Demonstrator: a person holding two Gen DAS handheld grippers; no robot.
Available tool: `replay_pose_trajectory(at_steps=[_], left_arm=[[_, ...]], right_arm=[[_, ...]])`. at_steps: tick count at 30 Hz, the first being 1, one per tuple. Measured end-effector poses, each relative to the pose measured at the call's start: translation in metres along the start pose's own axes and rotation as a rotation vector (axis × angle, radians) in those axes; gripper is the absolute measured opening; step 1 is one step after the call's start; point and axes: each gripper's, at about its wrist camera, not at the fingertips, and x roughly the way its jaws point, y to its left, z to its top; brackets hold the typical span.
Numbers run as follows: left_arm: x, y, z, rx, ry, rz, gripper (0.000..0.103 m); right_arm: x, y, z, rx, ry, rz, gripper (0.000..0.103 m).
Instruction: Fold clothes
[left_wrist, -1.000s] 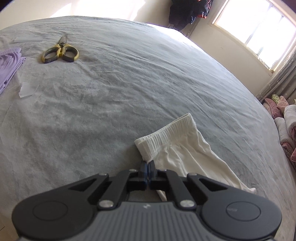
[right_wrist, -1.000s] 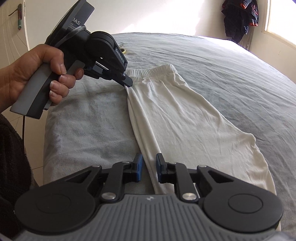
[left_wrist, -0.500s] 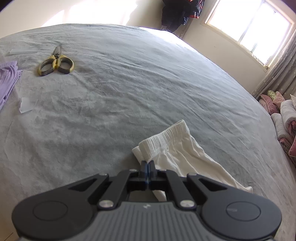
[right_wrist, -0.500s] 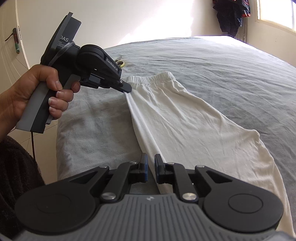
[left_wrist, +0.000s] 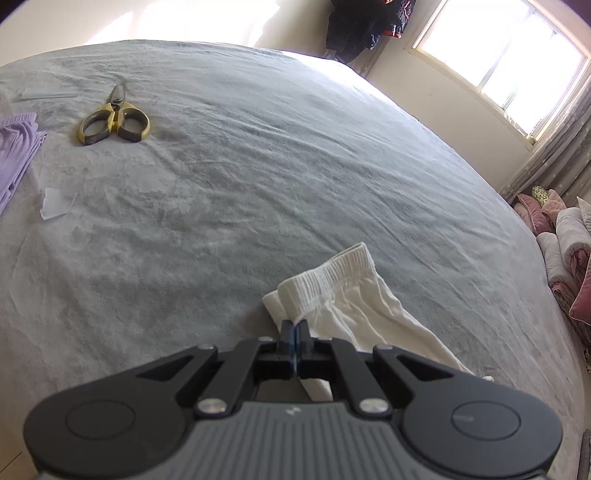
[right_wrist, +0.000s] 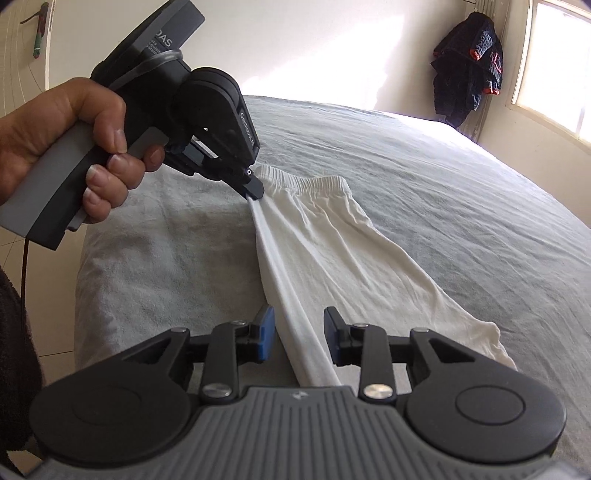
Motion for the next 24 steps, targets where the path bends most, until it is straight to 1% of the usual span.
replay_pose_trajectory(at_steps=[3, 7, 8, 9, 10, 14, 21, 24], left_arm=[[0.000, 0.000, 0.000, -0.005, 0.000, -0.003, 0.001], [0.000, 0.001, 0.001, -0.008, 0.000, -0.005, 0.001], [0.000, 0.001, 0.001, -0.009, 0.000, -0.005, 0.001], [0.000, 0.002, 0.001, -0.011, 0.001, -0.005, 0.001], [0.000, 0.002, 0.001, -0.012, 0.002, -0.004, 0.001], [0.003, 0.004, 0.001, -0.016, 0.010, -0.001, 0.001], [0.006, 0.006, 0.000, -0.019, 0.020, 0.005, 0.001], [0.007, 0.007, -0.001, -0.018, 0.025, 0.010, 0.001]], right_arm=[[0.006, 0.014, 0.001, -0.070, -0.013, -0.067, 0.033], [0.019, 0.033, -0.003, -0.194, 0.007, -0.164, 0.033], [0.021, 0.037, -0.005, -0.220, 0.010, -0.189, 0.032], [0.022, 0.040, -0.007, -0.245, 0.013, -0.213, 0.025], [0.024, 0.043, -0.008, -0.270, 0.016, -0.237, 0.022], [0.019, 0.051, -0.020, -0.342, 0.031, -0.314, 0.020], [0.013, 0.060, -0.039, -0.463, 0.076, -0.413, 0.009], [0.009, 0.065, -0.045, -0.516, 0.081, -0.451, 0.008]])
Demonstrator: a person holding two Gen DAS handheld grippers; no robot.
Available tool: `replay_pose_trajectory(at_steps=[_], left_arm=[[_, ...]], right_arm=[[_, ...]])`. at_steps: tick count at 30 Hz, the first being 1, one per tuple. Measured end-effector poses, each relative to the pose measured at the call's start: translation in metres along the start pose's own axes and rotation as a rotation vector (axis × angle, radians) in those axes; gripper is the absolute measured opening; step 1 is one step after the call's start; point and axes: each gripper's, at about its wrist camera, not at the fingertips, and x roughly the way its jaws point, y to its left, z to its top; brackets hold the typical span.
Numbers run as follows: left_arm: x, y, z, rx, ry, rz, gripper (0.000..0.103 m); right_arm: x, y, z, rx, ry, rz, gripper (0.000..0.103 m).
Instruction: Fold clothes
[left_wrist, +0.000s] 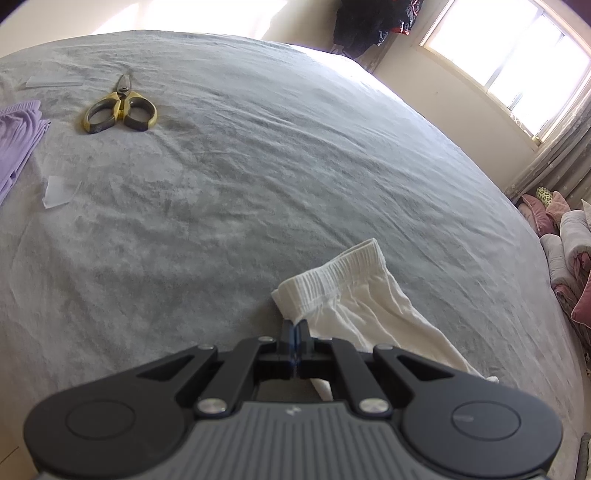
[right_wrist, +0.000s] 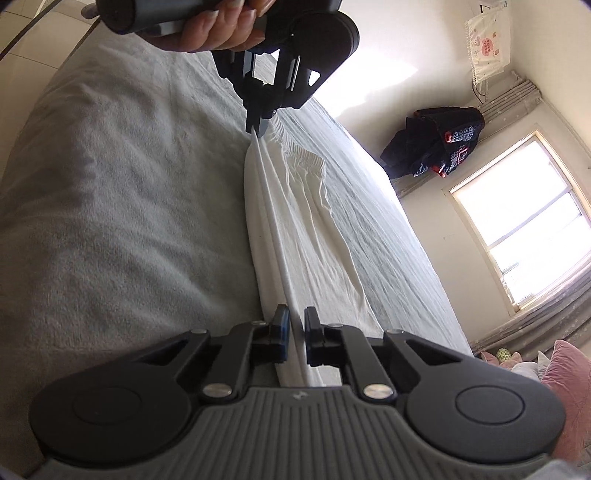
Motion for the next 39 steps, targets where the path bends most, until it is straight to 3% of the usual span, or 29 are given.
replay_pose_trajectory(at_steps=[3, 4, 11, 19, 20, 22, 23, 24, 25, 31, 34, 39], left_arm=[[0.002, 0.000, -0.001, 0.006, 0.005, 0.006, 0.001], [0.002, 0.001, -0.001, 0.007, 0.007, 0.007, 0.001], [0.007, 0.003, -0.002, 0.021, 0.011, 0.010, 0.001], [0.016, -0.004, -0.010, 0.112, 0.005, 0.059, 0.004], [0.014, -0.005, -0.011, 0.119, 0.003, 0.060, 0.007], [0.009, -0.006, -0.011, 0.119, -0.001, 0.057, 0.019], [0.006, -0.007, -0.011, 0.114, -0.004, 0.054, 0.033], [0.002, -0.008, -0.011, 0.114, -0.012, 0.055, 0.044], [-0.002, -0.009, -0.012, 0.116, -0.022, 0.057, 0.046], [-0.032, -0.032, -0.023, 0.198, -0.077, 0.011, 0.059], [-0.042, -0.053, -0.036, 0.291, -0.070, -0.056, 0.067], [-0.048, -0.091, -0.063, 0.466, -0.006, -0.184, 0.081]], right_arm=[[-0.004, 0.003, -0.002, -0.034, -0.002, -0.017, 0.006], [-0.004, 0.002, -0.003, -0.035, 0.003, -0.010, 0.000], [-0.006, -0.003, 0.003, -0.015, 0.012, 0.028, 0.000], [0.006, -0.004, 0.008, 0.025, 0.055, 0.084, 0.002], [0.005, -0.006, 0.010, 0.025, 0.057, 0.083, 0.003], [0.000, -0.009, 0.009, 0.022, 0.050, 0.079, 0.015], [-0.003, -0.012, 0.008, 0.023, 0.043, 0.067, 0.022], [-0.006, -0.015, 0.007, 0.025, 0.035, 0.055, 0.035], [-0.009, -0.019, 0.005, 0.028, 0.032, 0.051, 0.040], [-0.024, -0.038, -0.013, 0.091, 0.063, 0.053, 0.043], [-0.032, -0.044, -0.026, 0.121, 0.079, 0.033, 0.055], [-0.048, -0.056, -0.049, 0.157, 0.107, 0.003, 0.063]])
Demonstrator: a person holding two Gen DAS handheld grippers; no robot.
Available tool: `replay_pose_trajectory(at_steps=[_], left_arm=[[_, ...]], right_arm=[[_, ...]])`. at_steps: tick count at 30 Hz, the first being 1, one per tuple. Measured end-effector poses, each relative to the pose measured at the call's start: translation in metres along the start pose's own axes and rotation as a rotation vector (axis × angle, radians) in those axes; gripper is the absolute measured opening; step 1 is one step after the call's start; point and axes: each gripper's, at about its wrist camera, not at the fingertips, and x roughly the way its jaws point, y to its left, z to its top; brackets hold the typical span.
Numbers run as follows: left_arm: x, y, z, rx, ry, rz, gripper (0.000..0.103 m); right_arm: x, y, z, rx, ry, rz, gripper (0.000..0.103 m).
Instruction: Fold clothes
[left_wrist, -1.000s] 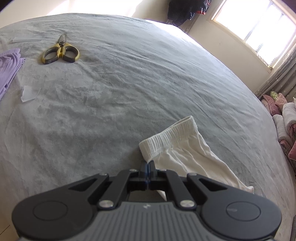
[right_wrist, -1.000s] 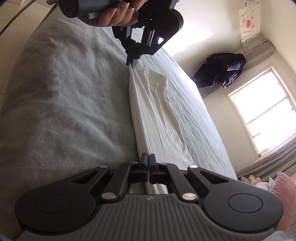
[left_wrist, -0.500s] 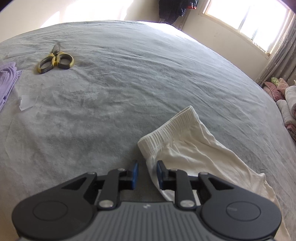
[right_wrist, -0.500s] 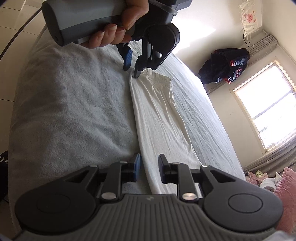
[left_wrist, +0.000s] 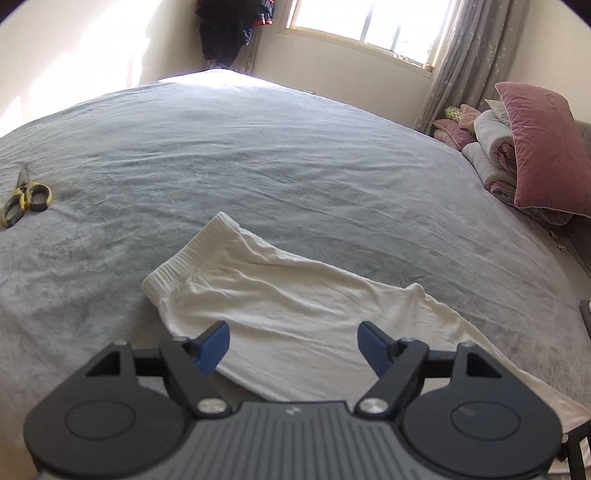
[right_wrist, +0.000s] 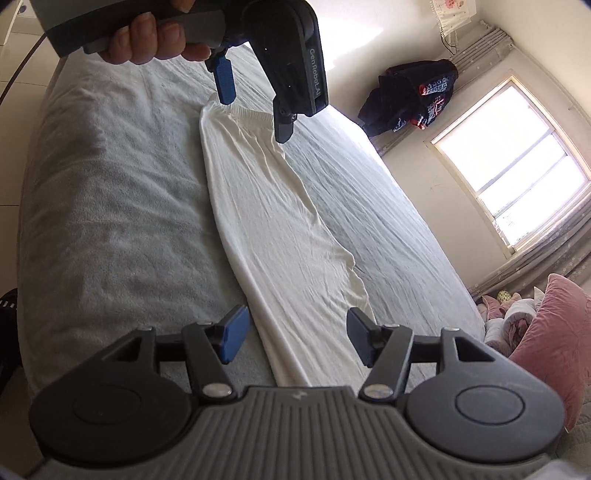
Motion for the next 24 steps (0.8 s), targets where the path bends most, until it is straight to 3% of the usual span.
replay_pose_trajectory(at_steps=[10, 17, 24], left_arm=[[0.012, -0.077, -0.017, 0.209, 0.050, -0.146, 0.090], [0.017, -0.113, -0.029, 0.318, 0.048, -0.183, 0.092], [0.026, -0.138, -0.046, 0.421, 0.022, -0.190, 0.092]], right_arm=[[-0.020, -0.025, -0.046, 0.126, 0.076, 0.002, 0.070], [-0.027, -0.040, -0.074, 0.295, 0.099, 0.030, 0.071], [-0.045, -0.044, -0.089, 0.322, 0.060, 0.007, 0.071]])
